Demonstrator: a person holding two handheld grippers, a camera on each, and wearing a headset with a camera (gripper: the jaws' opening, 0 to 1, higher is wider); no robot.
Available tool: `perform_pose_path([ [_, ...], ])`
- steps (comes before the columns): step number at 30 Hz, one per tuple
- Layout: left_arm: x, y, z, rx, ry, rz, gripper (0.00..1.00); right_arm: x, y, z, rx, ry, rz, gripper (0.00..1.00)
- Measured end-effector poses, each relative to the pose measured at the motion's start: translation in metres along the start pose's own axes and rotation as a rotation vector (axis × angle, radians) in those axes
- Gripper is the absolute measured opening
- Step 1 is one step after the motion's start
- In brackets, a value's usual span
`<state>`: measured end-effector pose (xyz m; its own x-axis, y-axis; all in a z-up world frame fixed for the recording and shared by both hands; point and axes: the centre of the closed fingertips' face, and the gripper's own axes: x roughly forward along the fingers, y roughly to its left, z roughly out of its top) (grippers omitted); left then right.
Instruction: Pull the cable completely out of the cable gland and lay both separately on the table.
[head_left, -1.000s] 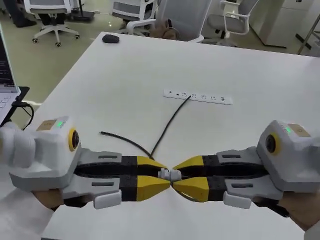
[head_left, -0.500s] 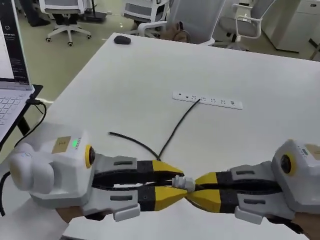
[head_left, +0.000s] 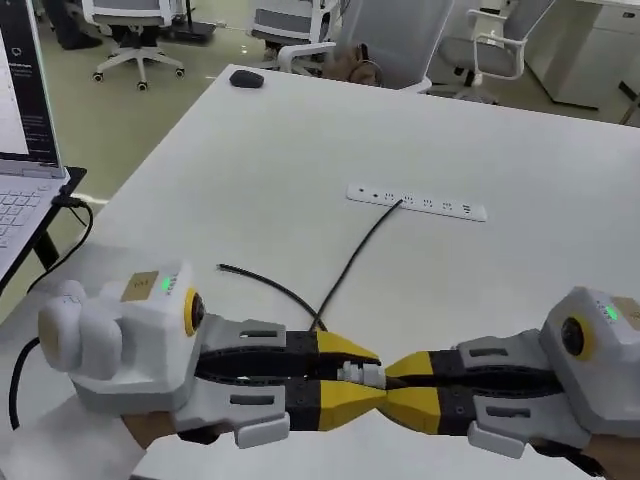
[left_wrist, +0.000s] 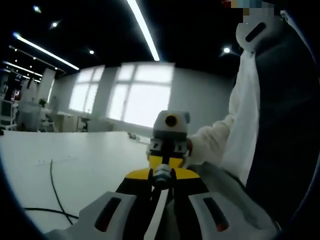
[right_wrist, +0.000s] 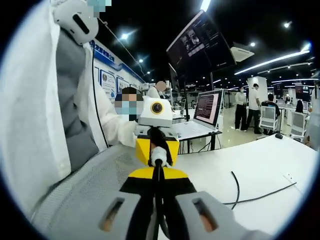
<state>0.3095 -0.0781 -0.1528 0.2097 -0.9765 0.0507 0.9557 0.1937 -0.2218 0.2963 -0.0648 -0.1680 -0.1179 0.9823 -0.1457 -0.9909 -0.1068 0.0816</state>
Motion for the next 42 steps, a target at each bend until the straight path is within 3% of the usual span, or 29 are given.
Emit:
perform_pose_path([
  [6, -0.005, 0.004, -0.002, 0.015, 0.021, 0.000, 0.16, -0.004, -0.005, -0.008, 0.072, 0.036, -0.017, 0.02],
  [10, -0.007, 0.007, -0.005, 0.051, 0.038, -0.002, 0.16, -0.006, -0.008, -0.015, 0.052, 0.054, -0.027, 0.02],
  [13, -0.009, 0.010, -0.006, 0.039, 0.037, -0.003, 0.16, -0.008, -0.008, -0.017, -0.002, 0.069, -0.031, 0.02],
  [19, -0.012, 0.015, -0.008, 0.073, 0.048, 0.005, 0.16, -0.020, -0.013, -0.035, -0.041, 0.126, -0.052, 0.02],
  [23, -0.015, 0.018, -0.008, 0.084, 0.045, 0.016, 0.16, -0.031, -0.016, -0.050, -0.038, 0.166, -0.069, 0.02],
  [30, -0.018, 0.021, -0.006, 0.091, 0.035, 0.029, 0.16, -0.044, -0.019, -0.064, -0.011, 0.183, -0.095, 0.02],
  [37, -0.016, 0.020, -0.008, 0.070, 0.040, 0.026, 0.16, -0.040, -0.013, -0.066, 0.029, 0.194, -0.094, 0.02],
  [42, -0.015, 0.017, -0.006, 0.056, 0.023, 0.018, 0.16, -0.039, -0.017, -0.050, 0.055, 0.171, -0.108, 0.11],
])
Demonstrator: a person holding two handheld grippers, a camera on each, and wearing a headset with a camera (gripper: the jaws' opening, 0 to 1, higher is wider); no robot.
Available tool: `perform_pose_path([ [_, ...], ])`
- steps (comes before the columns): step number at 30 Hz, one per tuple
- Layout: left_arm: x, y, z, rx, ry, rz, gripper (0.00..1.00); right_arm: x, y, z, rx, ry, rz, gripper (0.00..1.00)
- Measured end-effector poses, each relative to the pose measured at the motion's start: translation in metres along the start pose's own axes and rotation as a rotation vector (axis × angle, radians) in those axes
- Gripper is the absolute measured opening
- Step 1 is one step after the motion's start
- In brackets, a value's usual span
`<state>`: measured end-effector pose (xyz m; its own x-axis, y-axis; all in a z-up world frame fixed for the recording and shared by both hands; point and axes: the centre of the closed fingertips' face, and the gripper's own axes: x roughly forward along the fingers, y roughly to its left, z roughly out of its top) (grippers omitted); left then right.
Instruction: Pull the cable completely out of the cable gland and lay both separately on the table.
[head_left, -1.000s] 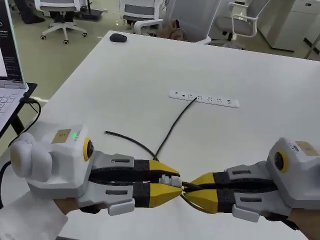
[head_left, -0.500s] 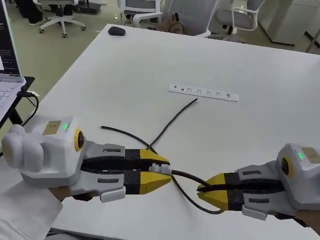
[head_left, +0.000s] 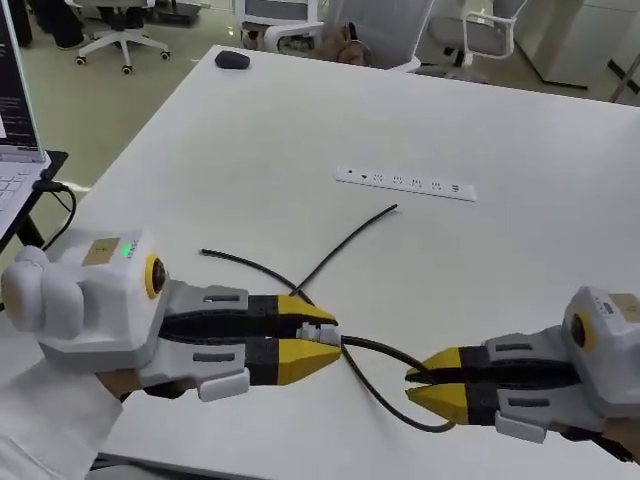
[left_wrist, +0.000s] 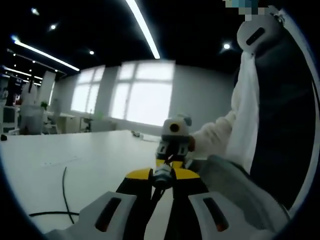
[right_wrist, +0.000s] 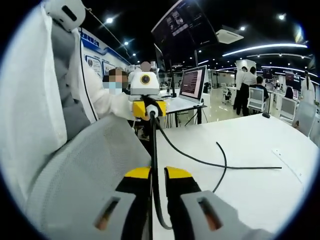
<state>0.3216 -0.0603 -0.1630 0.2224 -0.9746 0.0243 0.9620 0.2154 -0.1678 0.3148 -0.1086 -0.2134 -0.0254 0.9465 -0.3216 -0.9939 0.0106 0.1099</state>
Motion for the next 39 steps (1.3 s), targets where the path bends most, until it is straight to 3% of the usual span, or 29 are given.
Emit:
perform_pose_path([
  [5, 0.004, -0.004, -0.003, 0.009, 0.020, -0.015, 0.16, 0.012, 0.004, 0.031, -0.035, -0.051, 0.036, 0.15],
  [8, 0.005, -0.005, -0.001, 0.010, 0.010, -0.015, 0.17, 0.019, 0.005, 0.039, -0.038, -0.061, 0.043, 0.17],
  [23, 0.009, -0.005, -0.005, 0.033, 0.030, -0.016, 0.17, 0.028, 0.011, 0.052, -0.054, -0.107, 0.073, 0.04],
  [39, 0.008, 0.000, -0.006, 0.043, 0.044, -0.002, 0.17, 0.021, 0.005, 0.046, -0.082, -0.093, 0.058, 0.03],
])
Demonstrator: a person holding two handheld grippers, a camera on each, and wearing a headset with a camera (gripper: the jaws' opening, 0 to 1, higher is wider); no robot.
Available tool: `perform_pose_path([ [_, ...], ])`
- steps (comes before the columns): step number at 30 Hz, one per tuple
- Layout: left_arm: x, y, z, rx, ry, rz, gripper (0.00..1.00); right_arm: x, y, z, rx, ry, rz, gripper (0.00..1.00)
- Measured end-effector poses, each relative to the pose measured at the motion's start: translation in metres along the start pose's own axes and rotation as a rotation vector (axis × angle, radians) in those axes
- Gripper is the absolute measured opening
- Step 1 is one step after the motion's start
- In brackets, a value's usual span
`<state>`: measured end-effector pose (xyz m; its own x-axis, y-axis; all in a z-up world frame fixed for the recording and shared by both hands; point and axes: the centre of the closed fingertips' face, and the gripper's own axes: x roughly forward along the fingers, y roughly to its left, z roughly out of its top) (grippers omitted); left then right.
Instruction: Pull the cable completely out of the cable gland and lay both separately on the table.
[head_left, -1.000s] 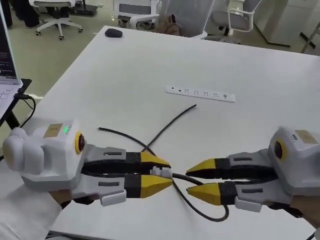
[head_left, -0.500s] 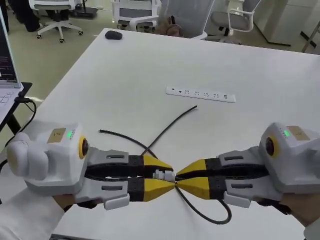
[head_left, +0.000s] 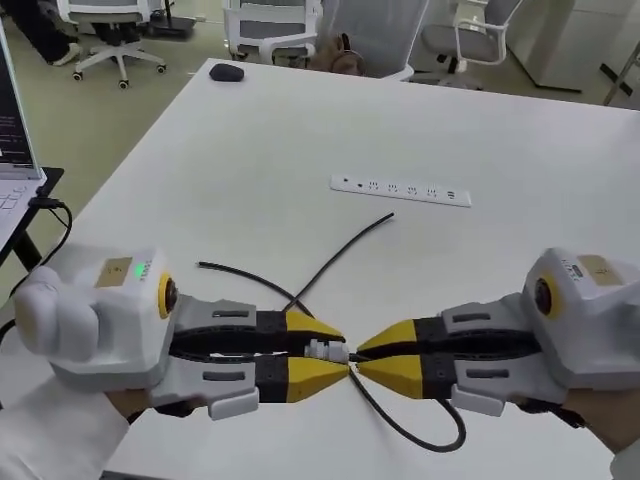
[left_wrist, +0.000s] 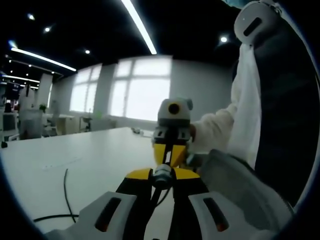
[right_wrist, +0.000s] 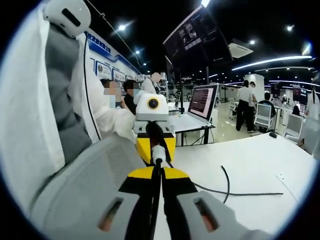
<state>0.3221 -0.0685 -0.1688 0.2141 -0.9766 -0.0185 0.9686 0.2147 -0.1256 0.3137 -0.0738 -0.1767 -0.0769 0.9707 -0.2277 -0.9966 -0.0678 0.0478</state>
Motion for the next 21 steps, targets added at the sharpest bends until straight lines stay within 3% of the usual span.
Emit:
perform_pose_path([
  [8, -0.002, 0.002, -0.004, -0.004, 0.014, 0.005, 0.17, -0.015, -0.002, -0.018, 0.004, 0.044, -0.020, 0.03],
  [21, -0.008, 0.008, -0.007, -0.023, 0.020, 0.033, 0.16, -0.057, -0.015, -0.067, 0.076, 0.137, -0.124, 0.03],
])
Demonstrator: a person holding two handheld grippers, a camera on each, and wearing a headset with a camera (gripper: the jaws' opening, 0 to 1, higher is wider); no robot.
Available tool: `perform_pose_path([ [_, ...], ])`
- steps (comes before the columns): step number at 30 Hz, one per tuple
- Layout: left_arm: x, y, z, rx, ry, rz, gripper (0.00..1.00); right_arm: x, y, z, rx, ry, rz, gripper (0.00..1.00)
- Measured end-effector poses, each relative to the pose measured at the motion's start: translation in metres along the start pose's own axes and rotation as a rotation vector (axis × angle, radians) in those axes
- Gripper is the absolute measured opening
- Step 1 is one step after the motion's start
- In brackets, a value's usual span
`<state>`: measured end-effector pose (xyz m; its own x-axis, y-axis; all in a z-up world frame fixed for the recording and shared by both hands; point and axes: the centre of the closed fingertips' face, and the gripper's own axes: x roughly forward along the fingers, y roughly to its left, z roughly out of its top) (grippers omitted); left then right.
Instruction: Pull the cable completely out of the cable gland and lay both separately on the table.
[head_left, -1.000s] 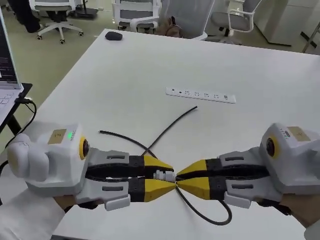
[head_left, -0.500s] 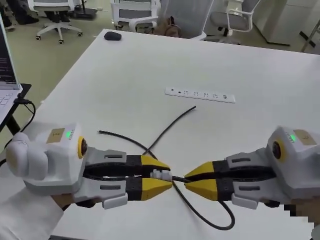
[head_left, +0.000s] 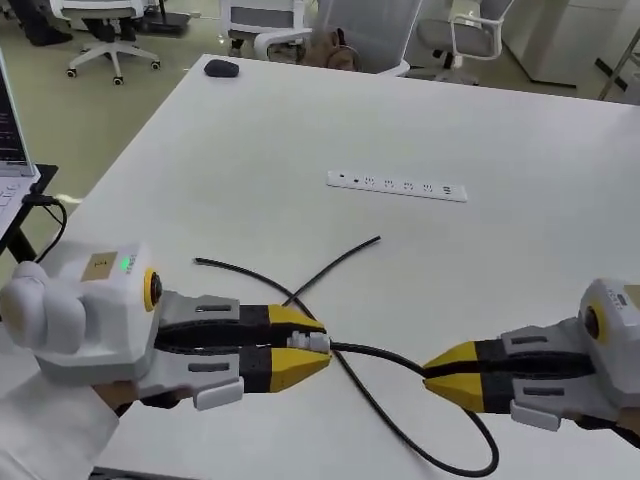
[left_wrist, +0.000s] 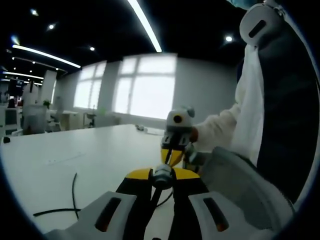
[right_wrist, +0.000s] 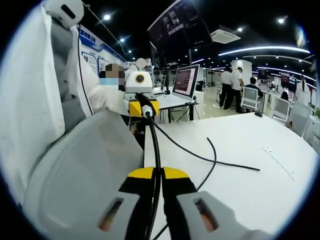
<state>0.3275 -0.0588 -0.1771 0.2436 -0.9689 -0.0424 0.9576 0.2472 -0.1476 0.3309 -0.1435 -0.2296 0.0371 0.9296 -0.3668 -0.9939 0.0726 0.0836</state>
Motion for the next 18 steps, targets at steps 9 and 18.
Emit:
perform_pose_path([
  [9, 0.002, 0.002, -0.003, -0.026, 0.007, 0.007, 0.16, -0.001, -0.001, -0.009, 0.034, 0.055, -0.009, 0.03],
  [18, 0.009, -0.001, -0.003, -0.021, 0.015, -0.002, 0.16, 0.024, 0.010, 0.039, -0.076, 0.017, 0.027, 0.18],
])
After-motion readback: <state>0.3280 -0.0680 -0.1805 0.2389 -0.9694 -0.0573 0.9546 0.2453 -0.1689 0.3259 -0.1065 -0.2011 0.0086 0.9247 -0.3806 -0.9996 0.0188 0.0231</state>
